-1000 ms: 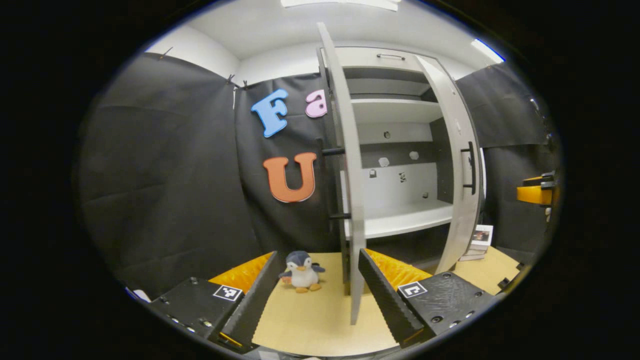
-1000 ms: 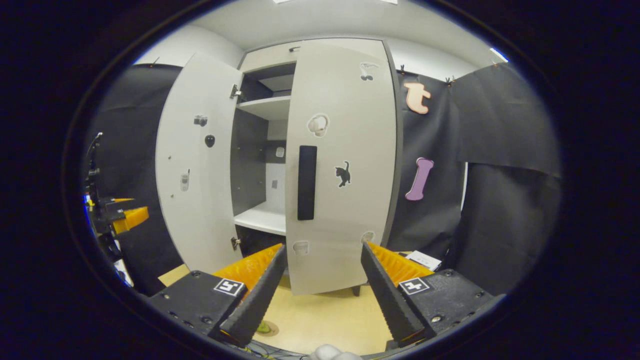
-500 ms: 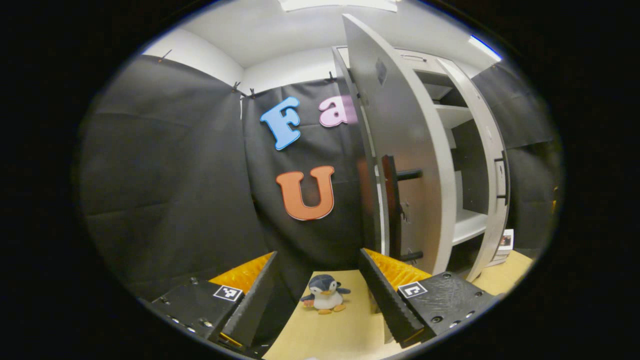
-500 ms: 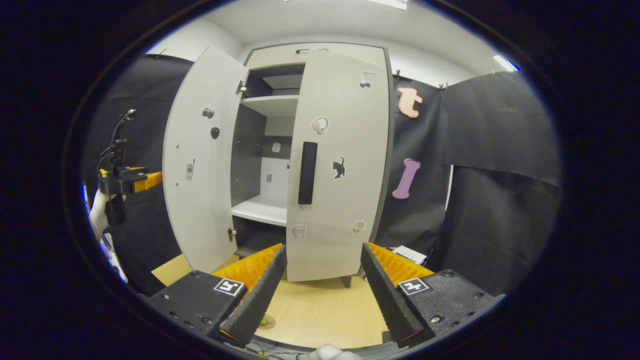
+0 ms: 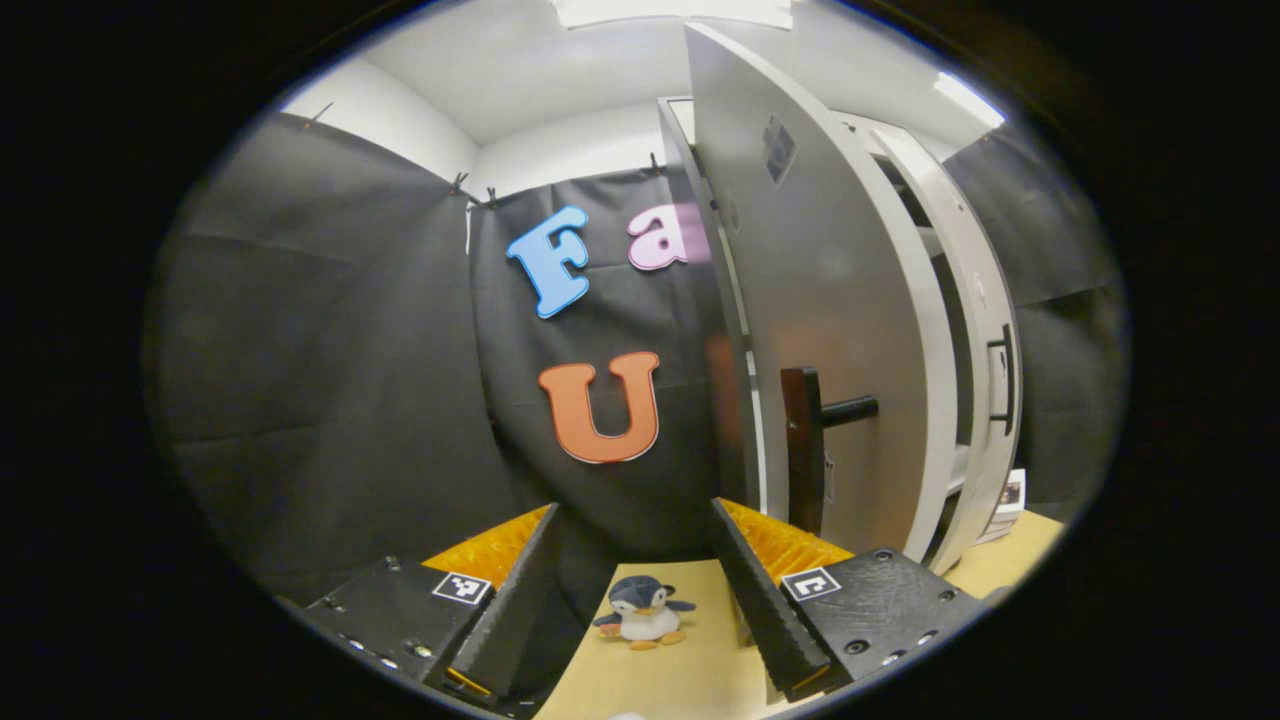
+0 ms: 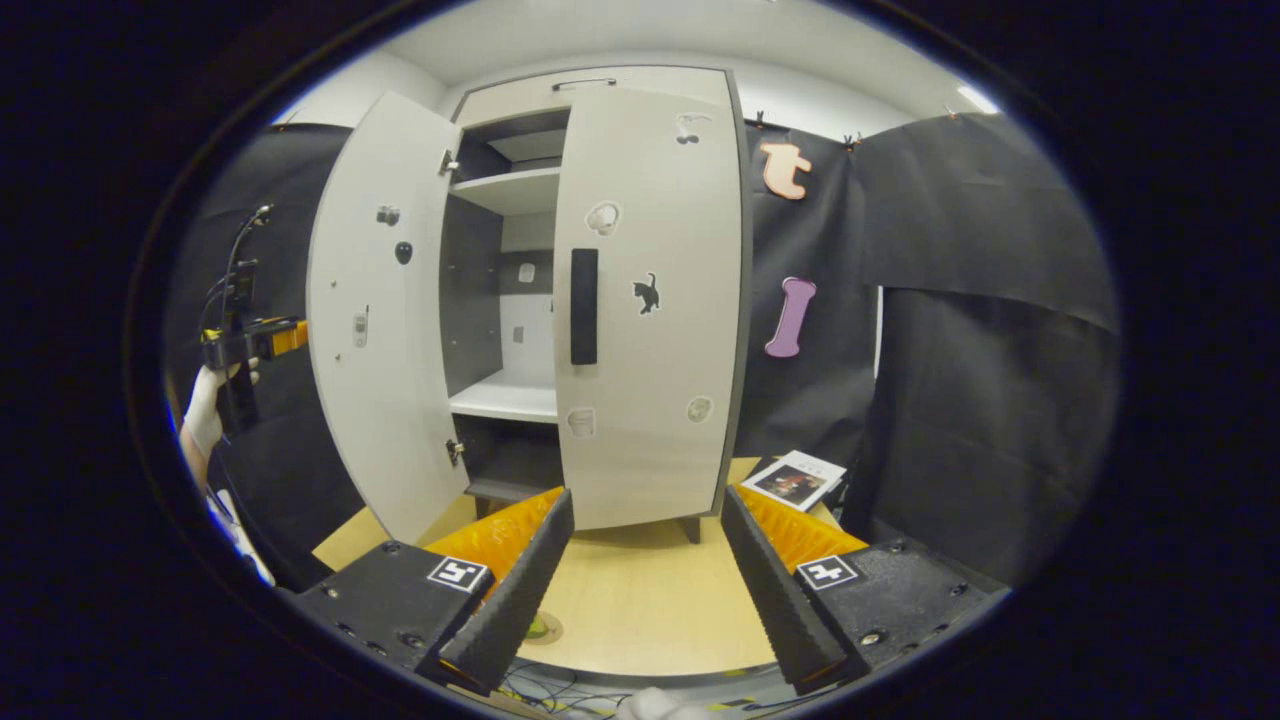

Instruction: Grasp the bottle in the cabinet with the left hand and place it on the coaster, then close the right door with the right hand and the left door with the left hand.

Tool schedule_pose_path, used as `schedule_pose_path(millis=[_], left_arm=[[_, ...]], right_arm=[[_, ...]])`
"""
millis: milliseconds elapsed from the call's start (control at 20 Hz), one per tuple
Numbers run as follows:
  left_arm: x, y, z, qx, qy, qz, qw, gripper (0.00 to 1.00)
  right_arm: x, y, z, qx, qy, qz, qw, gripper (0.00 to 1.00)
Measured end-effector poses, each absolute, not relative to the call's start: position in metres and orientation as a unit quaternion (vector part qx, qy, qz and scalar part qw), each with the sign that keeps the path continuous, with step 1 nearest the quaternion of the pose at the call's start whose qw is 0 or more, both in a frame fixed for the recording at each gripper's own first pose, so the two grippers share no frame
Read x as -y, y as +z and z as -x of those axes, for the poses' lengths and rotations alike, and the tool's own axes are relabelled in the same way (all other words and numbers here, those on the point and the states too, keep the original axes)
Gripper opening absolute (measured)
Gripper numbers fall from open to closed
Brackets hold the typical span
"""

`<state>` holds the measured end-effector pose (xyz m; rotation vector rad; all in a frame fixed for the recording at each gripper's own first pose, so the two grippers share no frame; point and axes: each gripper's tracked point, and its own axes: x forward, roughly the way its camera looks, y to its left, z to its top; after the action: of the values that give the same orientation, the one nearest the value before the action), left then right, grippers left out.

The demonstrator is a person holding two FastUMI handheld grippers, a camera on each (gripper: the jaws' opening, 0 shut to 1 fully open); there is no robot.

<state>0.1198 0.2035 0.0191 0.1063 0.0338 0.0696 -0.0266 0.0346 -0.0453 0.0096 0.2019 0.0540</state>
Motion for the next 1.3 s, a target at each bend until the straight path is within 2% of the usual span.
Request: schedule_pose_path(millis=[50, 100, 150, 300, 350, 400, 450, 550, 600, 650, 1000, 1200, 1300], left_arm=[[-0.202, 0.017, -0.119, -0.020, 0.036, -0.060, 0.997, 0.94], [-0.201, 0.017, -0.119, -0.020, 0.038, -0.067, 0.997, 0.87], [-0.198, 0.017, -0.120, -0.020, 0.037, -0.070, 0.997, 0.94], [-0.194, 0.016, -0.118, -0.025, 0.045, -0.071, 0.996, 0.77], [-0.192, 0.015, -0.117, -0.029, 0.048, -0.069, 0.996, 0.83], [-0.190, 0.016, -0.116, -0.030, 0.050, -0.067, 0.996, 0.76], [-0.189, 0.016, -0.116, -0.031, 0.052, -0.064, 0.996, 0.83], [-0.181, 0.015, -0.115, -0.033, 0.050, -0.059, 0.996, 0.83], [-0.175, 0.016, -0.114, -0.032, 0.048, -0.056, 0.997, 0.80], [-0.168, 0.016, -0.114, -0.030, 0.046, -0.053, 0.997, 0.83], [-0.106, 0.018, -0.120, -0.028, 0.004, -0.051, 0.998, 0.83], [-0.075, 0.021, -0.130, -0.027, -0.022, -0.057, 0.998, 0.77], [-0.059, 0.014, -0.136, -0.037, -0.036, -0.049, 0.997, 0.82]], right_arm=[[-0.034, -0.047, 0.026, -0.102, 0.028, -0.008, 0.994, 0.98], [-0.033, -0.047, 0.026, -0.104, 0.029, -0.008, 0.994, 0.97], [-0.029, -0.049, 0.025, -0.106, 0.029, -0.009, 0.994, 0.97], [-0.021, -0.050, 0.026, -0.109, 0.032, -0.018, 0.993, 0.97], [-0.017, -0.050, 0.026, -0.111, 0.032, -0.018, 0.993, 0.98], [-0.012, -0.050, 0.026, -0.111, 0.031, -0.019, 0.993, 0.98], [-0.007, -0.050, 0.025, -0.111, 0.030, -0.020, 0.993, 0.98], [-0.001, -0.048, 0.027, -0.111, 0.030, -0.022, 0.993, 0.98], [0.002, -0.047, 0.027, -0.110, 0.031, -0.022, 0.993, 0.96], [0.004, -0.046, 0.027, -0.109, 0.033, -0.020, 0.993, 0.97], [0.024, -0.045, 0.022, -0.113, 0.038, -0.017, 0.993, 0.96], [0.034, -0.043, 0.018, -0.116, 0.039, -0.014, 0.992, 0.96], [0.038, -0.041, 0.016, -0.116, 0.036, -0.012, 0.993, 0.97]])
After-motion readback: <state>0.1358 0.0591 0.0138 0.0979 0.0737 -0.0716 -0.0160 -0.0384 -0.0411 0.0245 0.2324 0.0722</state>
